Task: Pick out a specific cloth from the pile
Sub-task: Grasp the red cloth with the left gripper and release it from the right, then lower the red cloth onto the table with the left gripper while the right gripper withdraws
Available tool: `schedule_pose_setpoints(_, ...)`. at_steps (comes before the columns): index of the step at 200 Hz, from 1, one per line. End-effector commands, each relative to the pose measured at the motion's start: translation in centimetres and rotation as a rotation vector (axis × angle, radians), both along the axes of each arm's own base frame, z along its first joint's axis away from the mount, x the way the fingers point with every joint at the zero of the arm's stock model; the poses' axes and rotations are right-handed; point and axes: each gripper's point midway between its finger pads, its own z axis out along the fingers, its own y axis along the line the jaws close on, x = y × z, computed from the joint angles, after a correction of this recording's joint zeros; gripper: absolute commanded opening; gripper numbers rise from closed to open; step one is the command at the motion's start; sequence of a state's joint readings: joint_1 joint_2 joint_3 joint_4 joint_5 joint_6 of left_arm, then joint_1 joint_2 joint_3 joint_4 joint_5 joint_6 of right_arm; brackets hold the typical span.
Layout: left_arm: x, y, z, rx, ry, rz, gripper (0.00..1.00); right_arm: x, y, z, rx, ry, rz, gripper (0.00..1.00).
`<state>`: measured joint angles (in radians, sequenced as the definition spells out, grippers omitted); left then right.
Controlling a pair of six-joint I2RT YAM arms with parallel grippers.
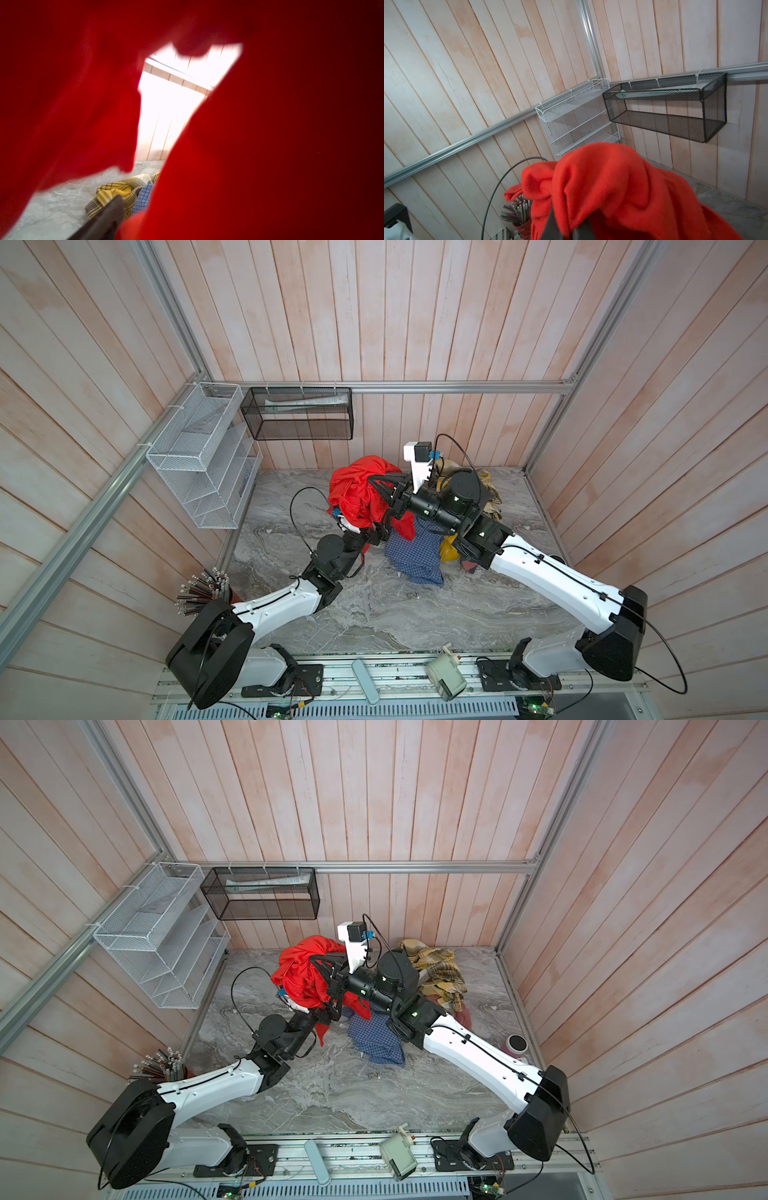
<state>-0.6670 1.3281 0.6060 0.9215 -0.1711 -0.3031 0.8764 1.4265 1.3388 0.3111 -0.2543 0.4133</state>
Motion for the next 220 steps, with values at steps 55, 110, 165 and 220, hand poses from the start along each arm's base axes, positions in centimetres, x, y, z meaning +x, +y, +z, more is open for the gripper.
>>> schedule_pose_setpoints(55,-0.3,4.0,5.1,-0.062,-0.165,0.140,0.15,-1.0,-2.1,-2.2,-0.019,0.017,-0.039,0.00)
schedule_pose_setpoints(110,-0.8,6.9,5.2,0.024,-0.162,0.249,0.00,1.3,-1.7,-6.3,-0.176,0.085,-0.109,0.59)
schedule_pose_setpoints(165,0.4,13.0,4.1,0.093,-0.040,0.401,0.00,3.7,-5.8,-8.0,-0.250,0.089,-0.268,0.98)
schedule_pose_setpoints(220,1.6,16.3,3.1,0.179,-0.041,0.485,0.00,4.8,-11.1,-10.7,-0.359,0.085,-0.424,0.98)
